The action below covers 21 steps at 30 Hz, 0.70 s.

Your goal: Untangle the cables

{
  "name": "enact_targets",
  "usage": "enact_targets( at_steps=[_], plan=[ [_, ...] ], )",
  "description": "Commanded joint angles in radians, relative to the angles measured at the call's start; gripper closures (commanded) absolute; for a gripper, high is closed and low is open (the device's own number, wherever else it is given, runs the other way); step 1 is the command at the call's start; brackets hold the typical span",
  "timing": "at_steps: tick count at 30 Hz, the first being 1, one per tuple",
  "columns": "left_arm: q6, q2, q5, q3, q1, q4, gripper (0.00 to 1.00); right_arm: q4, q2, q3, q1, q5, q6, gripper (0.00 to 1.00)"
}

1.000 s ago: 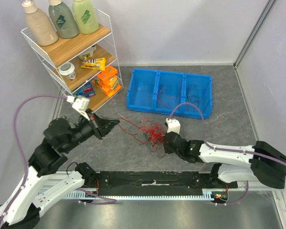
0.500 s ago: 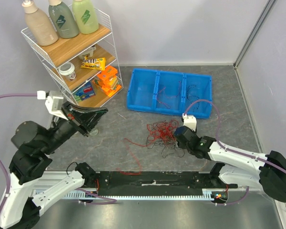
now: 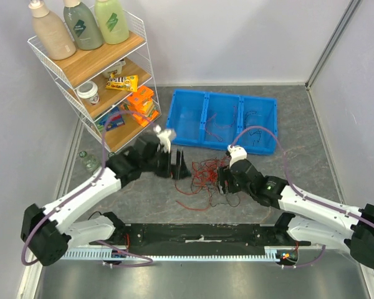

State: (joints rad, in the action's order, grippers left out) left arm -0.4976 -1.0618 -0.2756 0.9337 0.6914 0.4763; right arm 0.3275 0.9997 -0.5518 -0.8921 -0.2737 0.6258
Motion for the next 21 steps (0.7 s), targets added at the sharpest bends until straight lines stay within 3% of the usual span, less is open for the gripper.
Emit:
enact_targets(
  at_steps=[1,6,9,12,16,18,21],
  plan=[
    [-0.096,0.022,-0.065,-0.176,0.005,-0.123,0.05,-0.145,-0.024,0.038,-0.031,0.143,-0.032,0.21],
    [-0.104,-0.127,-0.056,-0.266,0.013,-0.246,0.04,-0.234,0.052,0.044,-0.085,0.182,-0.02,0.2],
    [-0.093,-0.213,0.076,-0.265,0.033,-0.269,0.05,-0.255,0.108,0.032,-0.111,0.182,0.002,0.22],
    [-0.056,-0.283,0.188,-0.242,0.043,-0.298,0.14,-0.272,0.142,0.027,-0.128,0.165,0.02,0.25],
    [-0.009,-0.361,0.306,-0.202,0.079,-0.332,0.32,-0.285,0.146,0.041,-0.136,0.142,0.034,0.28],
    [0.011,-0.411,0.309,-0.176,0.082,-0.337,0.32,-0.282,0.136,0.049,-0.136,0.127,0.038,0.29],
    [0.022,-0.492,0.37,-0.136,0.095,-0.302,0.19,-0.268,0.111,0.059,-0.136,0.1,0.045,0.29]
  ],
)
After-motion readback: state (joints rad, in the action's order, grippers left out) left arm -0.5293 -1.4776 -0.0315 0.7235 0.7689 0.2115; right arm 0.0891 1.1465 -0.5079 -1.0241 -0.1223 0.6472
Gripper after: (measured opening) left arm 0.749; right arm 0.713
